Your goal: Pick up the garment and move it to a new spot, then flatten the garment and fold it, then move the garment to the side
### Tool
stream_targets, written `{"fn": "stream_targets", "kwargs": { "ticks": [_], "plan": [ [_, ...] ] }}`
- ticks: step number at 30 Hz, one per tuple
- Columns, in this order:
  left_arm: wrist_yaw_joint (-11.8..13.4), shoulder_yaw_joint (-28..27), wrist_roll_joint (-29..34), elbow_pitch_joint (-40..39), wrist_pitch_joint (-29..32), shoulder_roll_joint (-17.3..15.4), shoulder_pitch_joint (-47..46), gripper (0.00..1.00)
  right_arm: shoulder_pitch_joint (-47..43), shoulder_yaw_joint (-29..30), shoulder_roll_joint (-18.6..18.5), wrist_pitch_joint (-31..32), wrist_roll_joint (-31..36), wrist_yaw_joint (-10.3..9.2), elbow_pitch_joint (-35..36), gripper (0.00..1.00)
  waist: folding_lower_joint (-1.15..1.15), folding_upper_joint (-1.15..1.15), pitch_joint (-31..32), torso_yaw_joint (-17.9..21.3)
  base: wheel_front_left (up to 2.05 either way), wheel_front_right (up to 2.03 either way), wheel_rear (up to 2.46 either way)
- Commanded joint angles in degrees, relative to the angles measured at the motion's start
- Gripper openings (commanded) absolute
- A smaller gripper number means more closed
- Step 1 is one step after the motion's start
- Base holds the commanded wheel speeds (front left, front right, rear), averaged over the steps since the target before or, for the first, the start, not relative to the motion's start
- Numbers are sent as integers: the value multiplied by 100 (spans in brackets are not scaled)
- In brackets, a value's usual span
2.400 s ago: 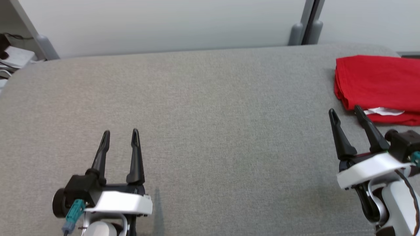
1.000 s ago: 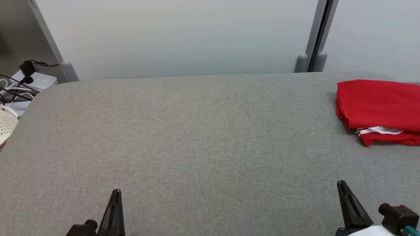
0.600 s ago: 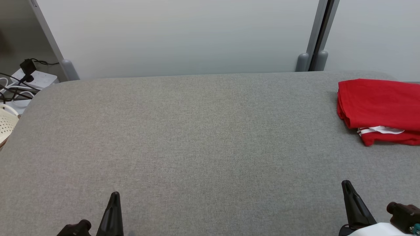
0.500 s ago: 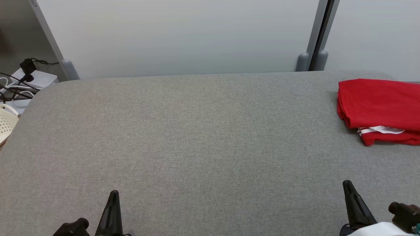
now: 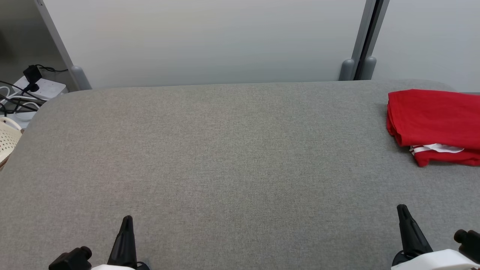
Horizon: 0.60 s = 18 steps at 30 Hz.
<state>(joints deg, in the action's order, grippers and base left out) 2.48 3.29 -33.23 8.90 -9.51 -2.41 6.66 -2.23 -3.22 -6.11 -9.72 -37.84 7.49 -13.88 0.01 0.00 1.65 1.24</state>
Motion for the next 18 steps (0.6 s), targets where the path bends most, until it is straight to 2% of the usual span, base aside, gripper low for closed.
{"fn": "stream_targets", "kwargs": {
  "ticks": [1, 18],
  "plan": [
    [-92, -107, -212, -113, 25, -54, -298, 0, 276, 36, -55, 67, -182, 0, 118, 0, -1, 0, -3, -2, 0, 0, 0],
    [-263, -243, -1312, 2, 300, -74, -481, 0, 382, 196, 4, 347, -1190, 0, 94, 0, -1, 0, -37, -25, 0, 0, 0]
  ]
}}
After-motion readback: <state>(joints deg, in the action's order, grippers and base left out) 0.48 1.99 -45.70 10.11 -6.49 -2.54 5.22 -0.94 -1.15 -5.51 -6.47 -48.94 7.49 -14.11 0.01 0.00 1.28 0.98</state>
